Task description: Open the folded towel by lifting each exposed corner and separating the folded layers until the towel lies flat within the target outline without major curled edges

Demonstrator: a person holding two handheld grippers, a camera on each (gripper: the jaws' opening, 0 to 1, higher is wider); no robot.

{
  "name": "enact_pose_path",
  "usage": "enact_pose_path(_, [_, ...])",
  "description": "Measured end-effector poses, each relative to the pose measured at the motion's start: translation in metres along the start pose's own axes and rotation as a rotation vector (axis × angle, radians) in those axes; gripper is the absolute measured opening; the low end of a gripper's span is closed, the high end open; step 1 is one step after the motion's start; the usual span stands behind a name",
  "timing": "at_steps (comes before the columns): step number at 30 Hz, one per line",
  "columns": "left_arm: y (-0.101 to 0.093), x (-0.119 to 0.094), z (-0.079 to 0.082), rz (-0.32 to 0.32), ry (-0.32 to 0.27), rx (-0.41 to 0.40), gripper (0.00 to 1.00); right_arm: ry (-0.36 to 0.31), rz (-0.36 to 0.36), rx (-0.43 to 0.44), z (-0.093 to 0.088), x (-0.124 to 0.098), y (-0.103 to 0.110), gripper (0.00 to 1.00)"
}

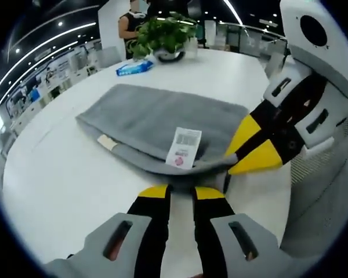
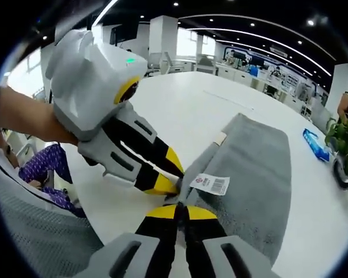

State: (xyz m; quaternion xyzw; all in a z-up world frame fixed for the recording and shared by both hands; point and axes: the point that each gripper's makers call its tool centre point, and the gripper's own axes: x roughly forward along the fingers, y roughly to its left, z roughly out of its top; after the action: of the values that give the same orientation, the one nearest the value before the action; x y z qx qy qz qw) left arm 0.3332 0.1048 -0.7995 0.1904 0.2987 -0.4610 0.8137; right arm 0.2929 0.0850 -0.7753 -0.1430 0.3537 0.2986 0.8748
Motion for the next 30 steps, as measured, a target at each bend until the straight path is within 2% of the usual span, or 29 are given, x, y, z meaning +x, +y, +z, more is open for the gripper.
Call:
enact_pose_path(13, [0.0,0.0,-0.001,0.007,0.011,0.012,0.14,-0.052,-0.01,0.001,0.002,-0.015,-0.022,0.0])
enact_pose_path(22, [0.001,0.0,-0.003,0.044,0.031,-0.063,0.13,-0.081,0.004,0.006,0.003,-0.032,-0.045,0.0])
enact_pose_path(27, [0.0,0.001,-0.002,0.067,0.051,-0.073,0.13,-0.1,0.003,0.031,0.0,-0.041,-0.062,0.0])
enact_pose_path(30, [0.001,0.001,-0.003,0.09,0.062,-0.117,0.13,-0.111,-0.002,0.041,-0.002,-0.046,-0.072,0.0])
